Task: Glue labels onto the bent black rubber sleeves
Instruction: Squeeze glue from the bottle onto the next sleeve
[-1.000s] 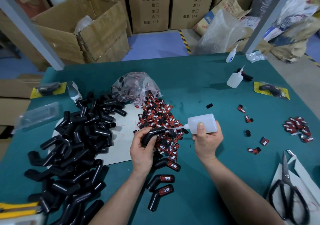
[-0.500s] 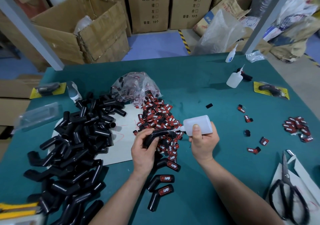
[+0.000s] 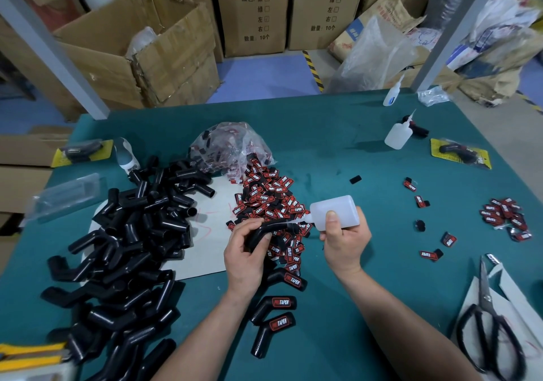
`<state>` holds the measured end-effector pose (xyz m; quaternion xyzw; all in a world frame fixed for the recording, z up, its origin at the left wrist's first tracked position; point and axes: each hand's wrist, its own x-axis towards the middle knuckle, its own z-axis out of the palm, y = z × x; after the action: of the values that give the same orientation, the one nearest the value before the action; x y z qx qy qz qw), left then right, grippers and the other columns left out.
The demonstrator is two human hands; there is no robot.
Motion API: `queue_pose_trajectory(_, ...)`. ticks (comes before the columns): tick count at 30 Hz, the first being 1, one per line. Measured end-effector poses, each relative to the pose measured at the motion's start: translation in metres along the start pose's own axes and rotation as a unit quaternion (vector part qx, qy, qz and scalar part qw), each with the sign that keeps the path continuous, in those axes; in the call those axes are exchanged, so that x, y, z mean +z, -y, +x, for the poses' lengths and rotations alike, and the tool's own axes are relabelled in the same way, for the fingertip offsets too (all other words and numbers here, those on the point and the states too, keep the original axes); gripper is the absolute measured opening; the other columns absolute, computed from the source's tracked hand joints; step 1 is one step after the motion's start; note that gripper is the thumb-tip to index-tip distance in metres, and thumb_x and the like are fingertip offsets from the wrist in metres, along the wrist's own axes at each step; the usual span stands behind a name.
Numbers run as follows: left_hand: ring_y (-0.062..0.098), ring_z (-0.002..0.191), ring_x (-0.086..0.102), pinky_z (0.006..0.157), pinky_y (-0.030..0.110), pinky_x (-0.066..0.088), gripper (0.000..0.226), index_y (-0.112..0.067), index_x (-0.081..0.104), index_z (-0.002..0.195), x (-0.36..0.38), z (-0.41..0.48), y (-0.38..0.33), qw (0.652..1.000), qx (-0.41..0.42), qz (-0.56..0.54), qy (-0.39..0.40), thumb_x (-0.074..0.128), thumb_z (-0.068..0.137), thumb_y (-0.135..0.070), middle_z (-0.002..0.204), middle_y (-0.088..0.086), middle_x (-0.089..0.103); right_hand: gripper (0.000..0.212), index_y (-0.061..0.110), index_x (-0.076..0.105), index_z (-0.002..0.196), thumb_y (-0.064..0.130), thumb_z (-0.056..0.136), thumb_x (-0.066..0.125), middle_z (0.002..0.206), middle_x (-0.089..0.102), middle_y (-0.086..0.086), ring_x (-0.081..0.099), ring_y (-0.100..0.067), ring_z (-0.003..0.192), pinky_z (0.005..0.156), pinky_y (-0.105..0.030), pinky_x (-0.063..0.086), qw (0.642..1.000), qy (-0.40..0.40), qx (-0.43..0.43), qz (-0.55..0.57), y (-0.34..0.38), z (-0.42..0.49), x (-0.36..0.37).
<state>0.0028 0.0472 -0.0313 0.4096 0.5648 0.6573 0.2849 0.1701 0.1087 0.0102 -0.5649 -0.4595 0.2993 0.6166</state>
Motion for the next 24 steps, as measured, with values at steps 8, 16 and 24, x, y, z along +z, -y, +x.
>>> queue_pose_trajectory(8, 0.025, 0.116, 0.067, 0.106, 0.034, 0.05, 0.026, -0.041, 0.071, 0.107, -0.001, 0.001, -0.002, 0.999, -0.04, -0.01, -0.019, 0.076, 0.085, -0.03, 0.117, -0.003, 0.073, 0.029, 0.025, 0.054, 0.078, 0.05, 0.08, 0.067, 0.067, 0.058, -0.025, 0.058, -0.046, 0.056, 0.051, -0.062, 0.047, 1.0, -0.002, 0.002, 0.001, -0.001, 0.003, -0.001)
queue_pose_trajectory(16, 0.018, 0.112, 0.068, 0.103, 0.028, 0.051, 0.037, -0.042, 0.073, 0.107, 0.0, 0.0, -0.005, 0.997, -0.071, -0.004, -0.03, 0.079, 0.086, -0.012, 0.114, -0.002, 0.073, 0.033, 0.02, 0.05, 0.073, 0.048, 0.079, 0.066, 0.061, 0.055, -0.028, 0.054, -0.045, 0.05, 0.047, -0.059, 0.045, 1.0, -0.009, 0.01, 0.008, 0.001, 0.005, -0.001)
queue_pose_trajectory(24, 0.026, 0.108, 0.068, 0.103, 0.05, 0.053, 0.048, -0.046, 0.073, 0.104, 0.0, -0.001, -0.014, 0.995, -0.095, -0.001, -0.038, 0.078, 0.089, -0.001, 0.111, 0.006, 0.072, 0.024, 0.024, 0.054, 0.079, 0.045, 0.082, 0.066, 0.053, 0.061, -0.004, 0.057, -0.021, 0.04, 0.044, -0.035, 0.045, 0.998, 0.009, -0.024, 0.05, 0.009, -0.001, -0.002)
